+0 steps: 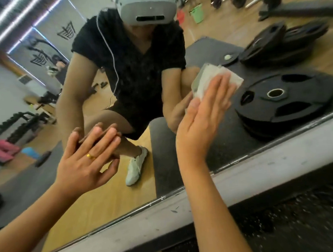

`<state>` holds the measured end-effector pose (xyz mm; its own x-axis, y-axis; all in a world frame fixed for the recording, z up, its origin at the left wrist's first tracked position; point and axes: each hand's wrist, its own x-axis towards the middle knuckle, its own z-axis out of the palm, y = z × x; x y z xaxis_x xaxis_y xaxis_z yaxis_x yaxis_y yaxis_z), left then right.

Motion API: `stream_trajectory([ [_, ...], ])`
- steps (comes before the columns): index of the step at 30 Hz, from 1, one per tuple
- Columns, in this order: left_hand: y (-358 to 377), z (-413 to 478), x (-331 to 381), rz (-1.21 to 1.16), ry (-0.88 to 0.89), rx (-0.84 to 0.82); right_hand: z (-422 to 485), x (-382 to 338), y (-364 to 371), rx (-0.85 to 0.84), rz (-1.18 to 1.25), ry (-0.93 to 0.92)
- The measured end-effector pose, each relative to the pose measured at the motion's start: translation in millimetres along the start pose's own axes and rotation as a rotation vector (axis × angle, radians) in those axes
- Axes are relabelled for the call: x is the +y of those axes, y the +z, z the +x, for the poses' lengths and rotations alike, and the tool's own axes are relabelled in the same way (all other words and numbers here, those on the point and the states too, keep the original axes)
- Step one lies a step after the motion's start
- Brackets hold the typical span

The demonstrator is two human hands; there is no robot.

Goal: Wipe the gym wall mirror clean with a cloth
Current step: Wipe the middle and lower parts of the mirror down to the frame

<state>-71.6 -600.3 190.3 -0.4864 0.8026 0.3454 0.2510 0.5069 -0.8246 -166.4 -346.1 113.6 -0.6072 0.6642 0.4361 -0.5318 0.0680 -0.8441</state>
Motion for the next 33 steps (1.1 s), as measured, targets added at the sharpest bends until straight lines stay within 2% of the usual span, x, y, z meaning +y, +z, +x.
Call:
stream_trajectory([
  [3,0.9,5.4,3.2,-0.013,0.005,0.013,23.5,4.3,-7.6,-0.033,-0.037,-0.079],
  [5,1.5,6.8,1.8,-0.034,0.003,-0.004,66.6,13.3,-14.4,0.035,-0.065,-0.111],
  [8,-9.1,14.5,13.2,-0.13,-0.052,-0.045,80.3,4.7,-11.3,0.11,-0.018,-0.01],
  [10,-19.0,29.0,24.4,-0.179,-0.022,-0.047,47.9,-0.6,-5.0,0.068,0.03,0.047],
  [14,-27.6,113.5,44.8,-0.241,0.019,0.001,-4.1,29.6,-10.5,-0.089,-0.073,-0.056],
  [18,-12.1,203.7,60.3,-0.239,0.118,-0.031,20.3,43.7,-22.5,-0.085,-0.152,-0.095],
  [20,-2.3,227.8,66.6,-0.168,0.119,-0.07,46.1,56.1,-36.5,0.009,-0.108,-0.005],
  [23,7.1,238.8,74.5,-0.034,0.143,-0.113,93.0,97.3,-69.8,0.235,-0.045,0.299],
  [25,11.3,237.2,76.0,0.019,0.158,-0.112,110.2,119.0,-90.0,0.299,-0.01,0.455],
  [27,14.3,235.3,77.2,0.059,0.162,-0.1,114.0,117.7,-95.7,0.318,0.014,0.513],
  [29,16.7,234.6,78.2,0.079,0.163,-0.078,116.3,94.8,-85.3,0.267,0.037,0.43],
  [33,20.2,236.2,78.3,0.081,0.167,-0.035,133.1,49.6,-61.4,0.106,0.021,0.051],
])
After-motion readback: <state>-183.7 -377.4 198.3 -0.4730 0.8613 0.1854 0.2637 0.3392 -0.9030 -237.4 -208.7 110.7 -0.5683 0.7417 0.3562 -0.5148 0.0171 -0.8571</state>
